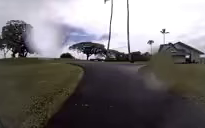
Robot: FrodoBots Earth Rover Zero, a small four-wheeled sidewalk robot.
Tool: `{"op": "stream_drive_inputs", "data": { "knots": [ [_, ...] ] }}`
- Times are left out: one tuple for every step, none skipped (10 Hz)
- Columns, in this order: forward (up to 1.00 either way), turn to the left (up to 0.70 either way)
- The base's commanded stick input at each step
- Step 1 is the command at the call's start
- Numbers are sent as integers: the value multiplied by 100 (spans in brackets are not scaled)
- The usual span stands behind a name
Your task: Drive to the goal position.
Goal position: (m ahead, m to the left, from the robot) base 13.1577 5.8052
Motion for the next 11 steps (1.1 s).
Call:
{"op": "stream_drive_inputs", "data": {
  "knots": [
    [85,0],
    [85,0],
    [85,0],
    [85,0],
    [85,0],
    [85,0],
    [85,0],
    [85,0],
    [85,0],
    [85,0],
    [85,0]
  ]
}}
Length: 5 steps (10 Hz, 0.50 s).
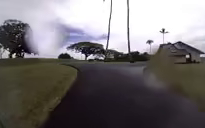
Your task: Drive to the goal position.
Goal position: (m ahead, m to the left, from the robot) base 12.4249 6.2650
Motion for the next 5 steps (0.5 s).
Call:
{"op": "stream_drive_inputs", "data": {
  "knots": [
    [85,0],
    [85,0],
    [85,0],
    [85,0],
    [85,0]
  ]
}}
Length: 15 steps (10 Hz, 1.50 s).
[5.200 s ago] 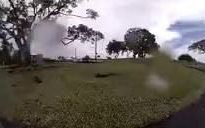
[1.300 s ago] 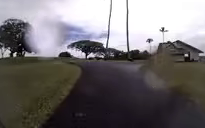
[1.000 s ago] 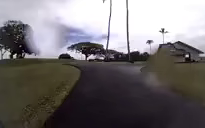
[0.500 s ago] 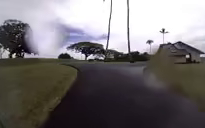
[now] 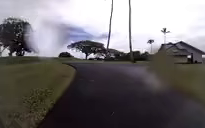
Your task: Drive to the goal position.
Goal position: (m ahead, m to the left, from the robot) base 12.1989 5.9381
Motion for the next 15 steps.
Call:
{"op": "stream_drive_inputs", "data": {
  "knots": [
    [85,0],
    [85,0],
    [85,0],
    [85,0],
    [85,0],
    [85,0],
    [85,0],
    [85,0],
    [85,0],
    [85,0],
    [85,0],
    [85,0],
    [85,0],
    [85,0],
    [85,1]
  ]
}}
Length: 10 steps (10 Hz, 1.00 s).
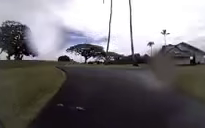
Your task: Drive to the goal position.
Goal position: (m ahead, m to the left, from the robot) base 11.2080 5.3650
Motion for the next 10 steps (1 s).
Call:
{"op": "stream_drive_inputs", "data": {
  "knots": [
    [85,11],
    [85,30],
    [85,13],
    [85,0],
    [85,0],
    [85,0],
    [85,0],
    [85,2],
    [85,14],
    [85,31]
  ]
}}
